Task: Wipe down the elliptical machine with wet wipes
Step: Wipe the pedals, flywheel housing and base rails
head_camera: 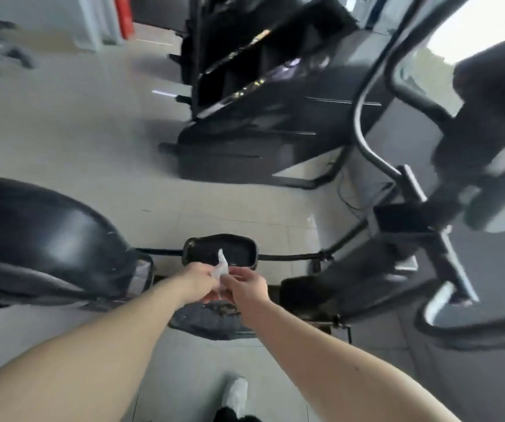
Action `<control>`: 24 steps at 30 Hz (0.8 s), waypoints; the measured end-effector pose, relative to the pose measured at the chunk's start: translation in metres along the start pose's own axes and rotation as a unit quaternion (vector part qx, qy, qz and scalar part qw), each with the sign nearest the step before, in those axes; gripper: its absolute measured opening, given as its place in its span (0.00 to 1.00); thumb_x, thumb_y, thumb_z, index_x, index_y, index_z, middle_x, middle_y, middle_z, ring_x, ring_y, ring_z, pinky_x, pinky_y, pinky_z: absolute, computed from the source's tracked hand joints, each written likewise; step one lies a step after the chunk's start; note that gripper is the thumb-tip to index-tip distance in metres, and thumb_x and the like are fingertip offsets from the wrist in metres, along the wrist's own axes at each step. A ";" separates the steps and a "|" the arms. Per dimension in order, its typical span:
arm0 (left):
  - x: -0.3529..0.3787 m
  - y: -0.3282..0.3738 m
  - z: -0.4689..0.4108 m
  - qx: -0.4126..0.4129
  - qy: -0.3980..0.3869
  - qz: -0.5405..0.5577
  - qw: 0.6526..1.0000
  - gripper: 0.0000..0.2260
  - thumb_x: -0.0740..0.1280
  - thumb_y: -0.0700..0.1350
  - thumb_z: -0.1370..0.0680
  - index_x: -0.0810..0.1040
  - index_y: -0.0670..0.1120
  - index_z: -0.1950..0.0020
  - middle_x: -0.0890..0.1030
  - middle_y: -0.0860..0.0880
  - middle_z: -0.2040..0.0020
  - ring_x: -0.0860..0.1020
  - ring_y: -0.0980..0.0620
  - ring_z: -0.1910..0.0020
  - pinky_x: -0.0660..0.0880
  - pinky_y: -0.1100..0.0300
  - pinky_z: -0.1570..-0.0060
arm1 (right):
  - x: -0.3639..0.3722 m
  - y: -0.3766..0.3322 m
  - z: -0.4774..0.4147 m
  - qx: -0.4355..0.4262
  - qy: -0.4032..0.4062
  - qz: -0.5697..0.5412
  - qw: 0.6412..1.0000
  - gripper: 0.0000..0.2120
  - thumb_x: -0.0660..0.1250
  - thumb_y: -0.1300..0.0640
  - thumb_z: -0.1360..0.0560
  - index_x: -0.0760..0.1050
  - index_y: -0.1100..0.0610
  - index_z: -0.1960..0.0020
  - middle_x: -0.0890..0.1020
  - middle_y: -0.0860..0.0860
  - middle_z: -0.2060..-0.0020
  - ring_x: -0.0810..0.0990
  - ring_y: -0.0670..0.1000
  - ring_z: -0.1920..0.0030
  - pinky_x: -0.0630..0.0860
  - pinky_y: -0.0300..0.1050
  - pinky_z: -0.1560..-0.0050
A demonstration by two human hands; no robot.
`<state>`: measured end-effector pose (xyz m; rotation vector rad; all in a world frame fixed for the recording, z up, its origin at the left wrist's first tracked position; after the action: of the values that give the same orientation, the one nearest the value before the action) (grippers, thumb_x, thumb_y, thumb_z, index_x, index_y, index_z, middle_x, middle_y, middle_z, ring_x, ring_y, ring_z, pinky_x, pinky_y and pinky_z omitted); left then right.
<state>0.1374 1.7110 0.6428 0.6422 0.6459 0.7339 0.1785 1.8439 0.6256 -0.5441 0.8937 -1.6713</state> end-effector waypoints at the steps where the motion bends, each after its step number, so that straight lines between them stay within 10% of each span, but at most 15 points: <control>1: 0.013 0.003 -0.003 0.005 -0.023 -0.025 0.999 0.18 0.66 0.44 0.19 0.81 0.47 0.69 0.82 0.48 0.69 0.76 0.50 0.69 0.72 0.60 0.65 | -0.014 0.008 -0.001 0.004 0.015 0.001 1.000 0.07 0.74 0.61 0.24 0.83 0.57 0.46 0.87 0.52 0.61 0.85 0.47 0.66 0.83 0.40 0.62; 9: 0.076 0.015 -0.043 -0.002 -0.043 -0.150 0.988 0.02 0.71 0.45 0.21 0.82 0.50 0.53 0.82 0.49 0.66 0.76 0.55 0.69 0.73 0.62 0.68 | -0.096 0.067 -0.029 0.054 0.083 -0.035 0.995 0.02 0.72 0.61 0.22 0.84 0.60 0.52 0.85 0.54 0.65 0.83 0.49 0.69 0.85 0.46 0.59; 20: 0.078 -0.016 -0.101 -0.067 -0.067 -0.148 0.984 0.07 0.66 0.36 0.24 0.82 0.43 0.49 0.84 0.43 0.58 0.80 0.52 0.66 0.75 0.63 0.67 | -0.111 0.119 -0.061 0.099 0.157 -0.112 0.976 0.03 0.71 0.67 0.24 0.81 0.62 0.52 0.86 0.62 0.56 0.88 0.60 0.59 0.85 0.58 0.50; 24: 0.069 -0.040 -0.139 -0.059 -0.091 -0.143 0.984 0.07 0.66 0.38 0.24 0.83 0.44 0.52 0.84 0.47 0.64 0.81 0.53 0.67 0.76 0.63 0.66 | -0.084 0.145 -0.073 0.133 0.190 -0.149 0.961 0.04 0.71 0.69 0.24 0.81 0.65 0.49 0.85 0.63 0.52 0.88 0.58 0.58 0.86 0.48 0.55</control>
<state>0.0930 1.7810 0.5063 0.4873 0.5090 0.4355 0.2363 1.9289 0.4744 -0.1778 0.8663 -2.1809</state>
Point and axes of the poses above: each hand's wrist, its own z-axis away from the middle knuckle, its own x-axis out of the palm, y = z × x, the point moved 8 cm from there along -z, towards the middle knuckle
